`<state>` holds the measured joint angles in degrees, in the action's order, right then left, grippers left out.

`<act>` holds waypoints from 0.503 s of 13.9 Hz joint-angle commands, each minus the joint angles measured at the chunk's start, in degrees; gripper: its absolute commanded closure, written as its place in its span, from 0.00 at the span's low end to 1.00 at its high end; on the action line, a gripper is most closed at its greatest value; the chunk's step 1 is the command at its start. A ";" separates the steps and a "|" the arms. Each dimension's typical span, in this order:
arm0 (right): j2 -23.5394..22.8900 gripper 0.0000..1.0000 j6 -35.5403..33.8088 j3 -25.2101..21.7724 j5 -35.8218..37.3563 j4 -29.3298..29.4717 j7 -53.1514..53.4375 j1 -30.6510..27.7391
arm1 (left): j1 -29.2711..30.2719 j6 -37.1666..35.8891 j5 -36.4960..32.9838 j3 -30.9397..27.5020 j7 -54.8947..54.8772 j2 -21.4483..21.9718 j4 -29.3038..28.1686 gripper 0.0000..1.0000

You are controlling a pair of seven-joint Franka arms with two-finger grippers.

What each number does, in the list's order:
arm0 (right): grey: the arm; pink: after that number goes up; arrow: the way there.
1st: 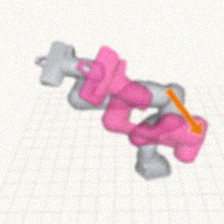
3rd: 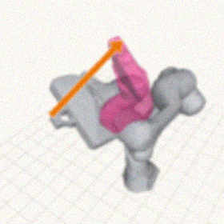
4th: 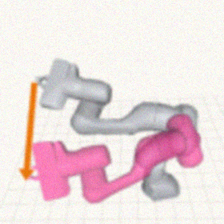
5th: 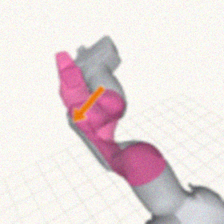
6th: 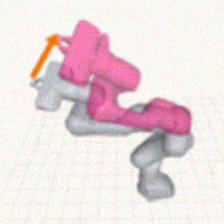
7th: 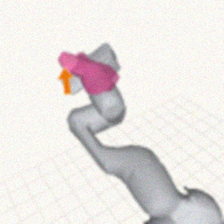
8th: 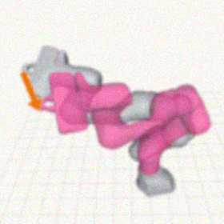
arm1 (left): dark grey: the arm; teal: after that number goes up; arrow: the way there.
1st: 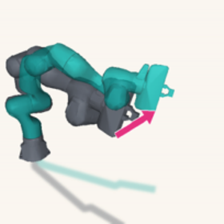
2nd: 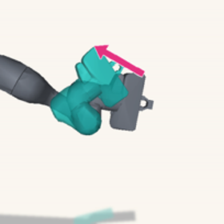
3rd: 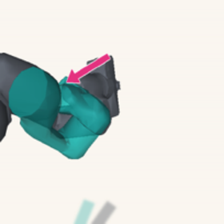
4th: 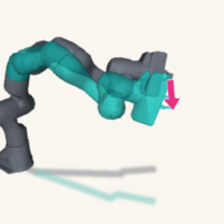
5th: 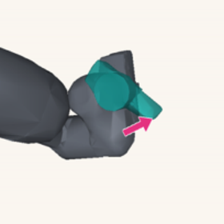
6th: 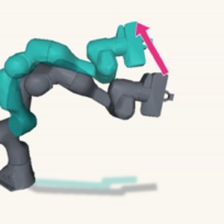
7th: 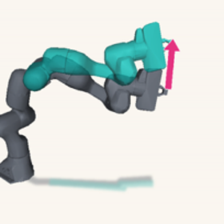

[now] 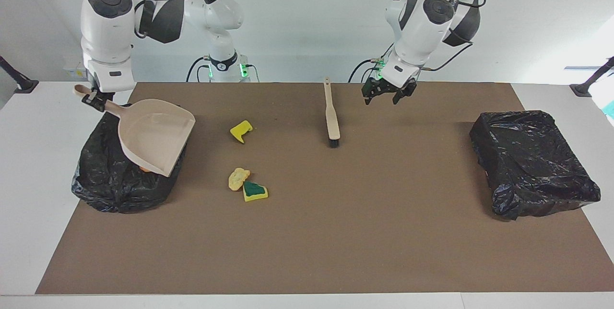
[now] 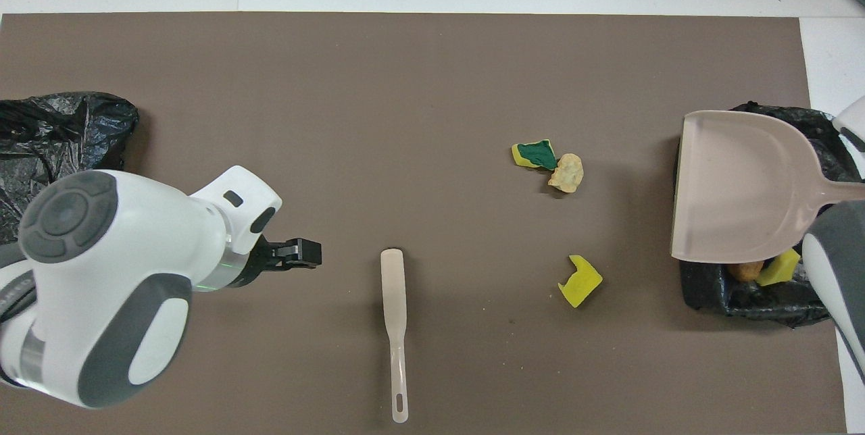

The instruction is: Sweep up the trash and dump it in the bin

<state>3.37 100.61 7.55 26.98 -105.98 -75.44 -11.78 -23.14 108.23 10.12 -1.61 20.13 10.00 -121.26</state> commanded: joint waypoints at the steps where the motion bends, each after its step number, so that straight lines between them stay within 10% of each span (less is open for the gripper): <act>1: 1.11 1.00 -1.82 0.01 -8.22 -0.09 3.77 -0.17 | 6.50 -2.40 -0.63 0.64 -8.23 0.72 0.41 0.00; 7: 1.30 1.00 -5.51 1.06 -17.13 -1.15 37.77 2.72 | 18.02 -11.35 -6.33 0.56 -23.97 1.51 10.32 0.00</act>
<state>4.13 95.88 8.38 12.57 -106.10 -46.44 -10.46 -8.22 101.56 6.59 -1.75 0.34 11.31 -116.09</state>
